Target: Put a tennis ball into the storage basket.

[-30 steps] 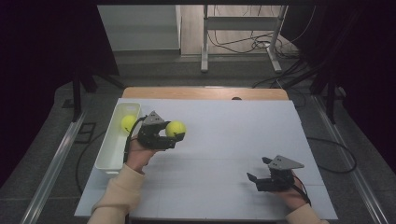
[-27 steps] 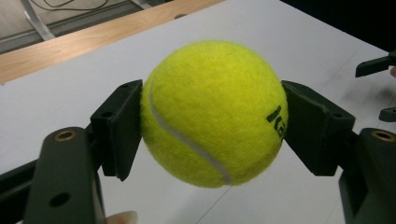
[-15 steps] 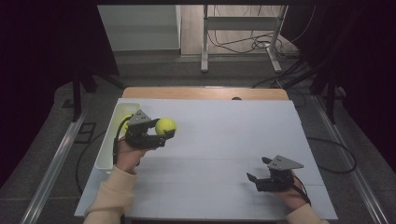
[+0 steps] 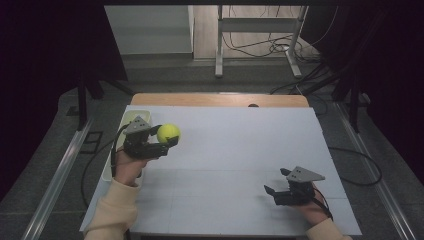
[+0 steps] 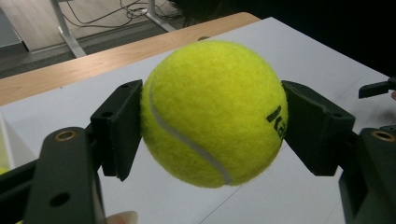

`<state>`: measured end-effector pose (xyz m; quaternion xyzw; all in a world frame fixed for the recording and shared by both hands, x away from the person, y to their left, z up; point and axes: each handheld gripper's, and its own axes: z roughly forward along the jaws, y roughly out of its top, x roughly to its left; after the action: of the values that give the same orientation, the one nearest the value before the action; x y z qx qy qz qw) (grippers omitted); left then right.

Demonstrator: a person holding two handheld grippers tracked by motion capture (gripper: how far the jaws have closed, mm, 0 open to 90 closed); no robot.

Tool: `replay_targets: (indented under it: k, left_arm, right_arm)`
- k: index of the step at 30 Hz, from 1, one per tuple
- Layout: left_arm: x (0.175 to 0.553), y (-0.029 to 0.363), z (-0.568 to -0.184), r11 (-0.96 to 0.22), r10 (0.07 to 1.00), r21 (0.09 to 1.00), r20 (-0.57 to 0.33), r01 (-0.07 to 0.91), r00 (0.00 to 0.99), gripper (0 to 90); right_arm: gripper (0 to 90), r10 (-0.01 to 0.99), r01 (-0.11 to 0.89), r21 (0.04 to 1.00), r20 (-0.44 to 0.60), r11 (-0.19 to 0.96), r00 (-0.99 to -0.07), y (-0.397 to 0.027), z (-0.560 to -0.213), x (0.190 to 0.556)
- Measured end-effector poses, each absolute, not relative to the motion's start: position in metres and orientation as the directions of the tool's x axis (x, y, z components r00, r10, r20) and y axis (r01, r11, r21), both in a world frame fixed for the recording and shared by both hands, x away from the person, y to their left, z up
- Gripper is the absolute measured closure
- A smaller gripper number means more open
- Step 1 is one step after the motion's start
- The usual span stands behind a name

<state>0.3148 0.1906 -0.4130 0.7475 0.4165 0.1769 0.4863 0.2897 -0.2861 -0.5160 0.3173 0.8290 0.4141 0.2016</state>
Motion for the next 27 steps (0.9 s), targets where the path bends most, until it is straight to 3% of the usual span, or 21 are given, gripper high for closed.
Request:
replay_targets:
  k: [27]
  left_arm:
    - [0.312,0.228,-0.415,-0.116,0.853,0.873,-0.157,0.474,0.498,26.9]
  right_arm:
    - [13.7,0.69,0.358,0.815,-0.069,0.455,-0.72,-0.286,-0.516,0.29]
